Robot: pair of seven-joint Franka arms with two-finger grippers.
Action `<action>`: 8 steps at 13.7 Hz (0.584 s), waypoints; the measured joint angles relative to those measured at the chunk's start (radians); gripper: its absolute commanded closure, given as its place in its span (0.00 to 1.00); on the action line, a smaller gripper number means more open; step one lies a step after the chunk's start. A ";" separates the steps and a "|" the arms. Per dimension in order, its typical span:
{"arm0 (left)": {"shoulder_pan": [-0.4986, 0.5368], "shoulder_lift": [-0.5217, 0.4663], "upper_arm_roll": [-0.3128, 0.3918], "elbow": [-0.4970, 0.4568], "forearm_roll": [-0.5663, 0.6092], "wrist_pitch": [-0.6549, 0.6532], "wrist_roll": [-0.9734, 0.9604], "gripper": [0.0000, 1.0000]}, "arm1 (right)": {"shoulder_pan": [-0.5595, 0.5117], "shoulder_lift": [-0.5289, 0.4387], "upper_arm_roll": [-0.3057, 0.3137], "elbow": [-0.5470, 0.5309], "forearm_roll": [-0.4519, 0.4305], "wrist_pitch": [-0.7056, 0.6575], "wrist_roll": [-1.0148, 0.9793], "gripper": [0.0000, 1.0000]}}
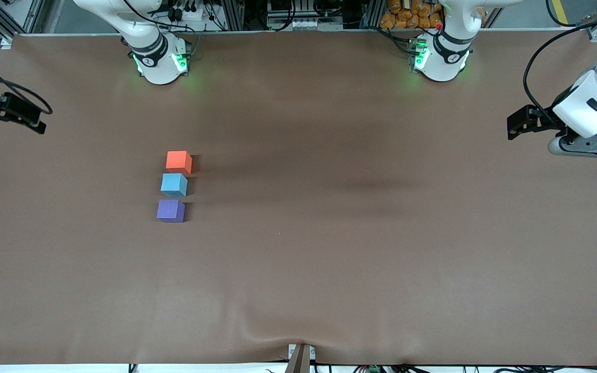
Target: Place blue block between orange and purple blocks
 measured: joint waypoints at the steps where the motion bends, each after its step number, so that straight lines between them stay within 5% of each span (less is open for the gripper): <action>1: 0.002 0.000 0.000 0.001 0.000 0.000 0.000 0.00 | 0.000 -0.019 -0.001 -0.034 0.000 0.015 -0.002 0.00; 8: 0.039 0.000 0.004 0.006 0.000 0.002 -0.006 0.00 | 0.000 -0.034 0.001 -0.064 -0.001 0.036 -0.065 0.00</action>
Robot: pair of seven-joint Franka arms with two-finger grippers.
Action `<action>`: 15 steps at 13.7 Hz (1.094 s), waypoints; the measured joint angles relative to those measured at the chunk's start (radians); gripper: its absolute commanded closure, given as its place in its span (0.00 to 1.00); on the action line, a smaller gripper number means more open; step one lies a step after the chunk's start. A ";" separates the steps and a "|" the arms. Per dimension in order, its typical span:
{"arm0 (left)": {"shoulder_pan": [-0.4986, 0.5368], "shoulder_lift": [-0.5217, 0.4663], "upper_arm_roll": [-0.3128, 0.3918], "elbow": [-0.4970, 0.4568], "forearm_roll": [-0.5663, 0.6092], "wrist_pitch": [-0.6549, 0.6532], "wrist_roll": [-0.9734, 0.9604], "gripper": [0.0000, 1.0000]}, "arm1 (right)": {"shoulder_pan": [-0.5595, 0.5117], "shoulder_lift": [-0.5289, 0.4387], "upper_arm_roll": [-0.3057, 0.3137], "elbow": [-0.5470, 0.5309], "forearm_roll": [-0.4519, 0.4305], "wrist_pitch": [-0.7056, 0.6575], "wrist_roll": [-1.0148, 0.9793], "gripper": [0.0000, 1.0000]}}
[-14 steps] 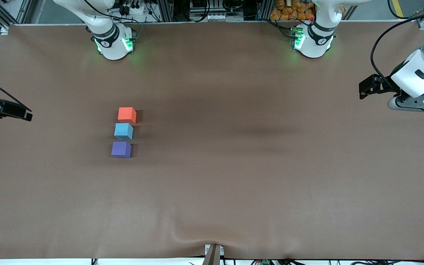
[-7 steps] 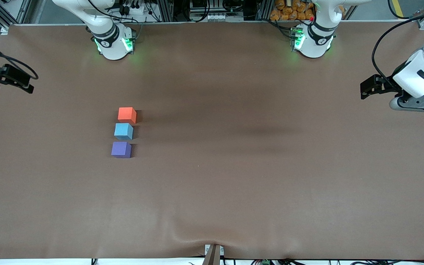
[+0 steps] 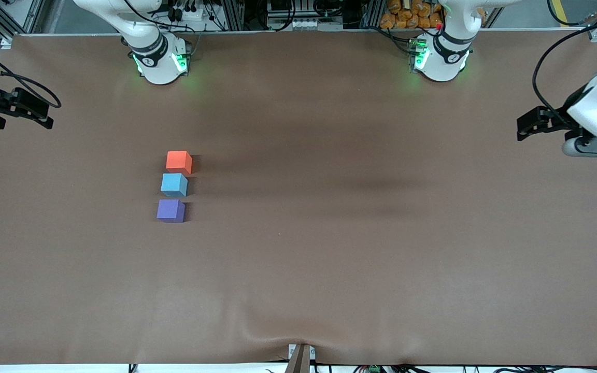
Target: Place blue block between orange and purple blocks
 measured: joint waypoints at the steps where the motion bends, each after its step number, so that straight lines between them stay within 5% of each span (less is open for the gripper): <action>1: 0.006 0.000 0.000 0.002 0.000 0.008 -0.014 0.00 | 0.000 -0.001 0.000 0.000 0.000 0.000 -0.001 0.00; 15: 0.001 0.000 -0.020 0.001 -0.097 0.068 -0.087 0.00 | 0.000 -0.002 -0.001 0.000 0.000 -0.001 -0.001 0.00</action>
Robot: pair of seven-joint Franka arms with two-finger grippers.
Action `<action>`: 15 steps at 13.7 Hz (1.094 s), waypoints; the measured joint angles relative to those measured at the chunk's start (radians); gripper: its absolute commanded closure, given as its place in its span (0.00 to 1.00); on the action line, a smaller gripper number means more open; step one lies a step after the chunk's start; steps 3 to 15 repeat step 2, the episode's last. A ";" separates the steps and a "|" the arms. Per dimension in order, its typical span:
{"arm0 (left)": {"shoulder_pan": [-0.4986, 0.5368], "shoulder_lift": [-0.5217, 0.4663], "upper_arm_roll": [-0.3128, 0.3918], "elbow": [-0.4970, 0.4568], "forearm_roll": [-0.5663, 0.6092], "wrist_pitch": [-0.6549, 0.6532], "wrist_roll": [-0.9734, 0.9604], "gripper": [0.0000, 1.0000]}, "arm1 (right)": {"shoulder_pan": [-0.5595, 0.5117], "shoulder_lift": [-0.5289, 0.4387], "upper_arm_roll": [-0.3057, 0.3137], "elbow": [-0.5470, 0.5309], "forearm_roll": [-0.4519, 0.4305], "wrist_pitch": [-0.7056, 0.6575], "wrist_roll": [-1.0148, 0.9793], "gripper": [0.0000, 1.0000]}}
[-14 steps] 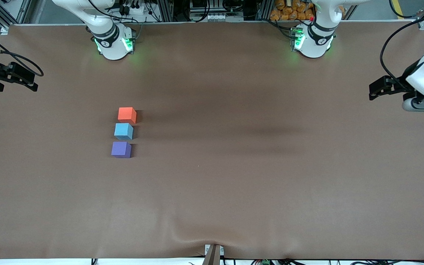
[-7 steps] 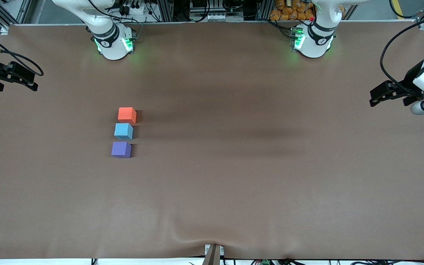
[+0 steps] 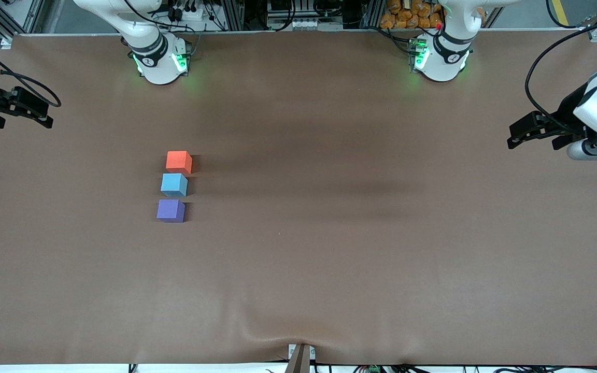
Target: Place blue block between orange and purple blocks
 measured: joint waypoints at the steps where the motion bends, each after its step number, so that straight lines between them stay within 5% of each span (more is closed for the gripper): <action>1: 0.000 0.000 0.000 0.000 0.001 -0.003 0.000 0.00 | 0.000 0.000 0.000 0.000 0.000 0.000 0.000 0.00; 15: 0.000 0.000 0.000 0.000 0.001 -0.004 0.000 0.00 | 0.000 0.000 0.000 0.000 0.000 0.000 0.000 0.00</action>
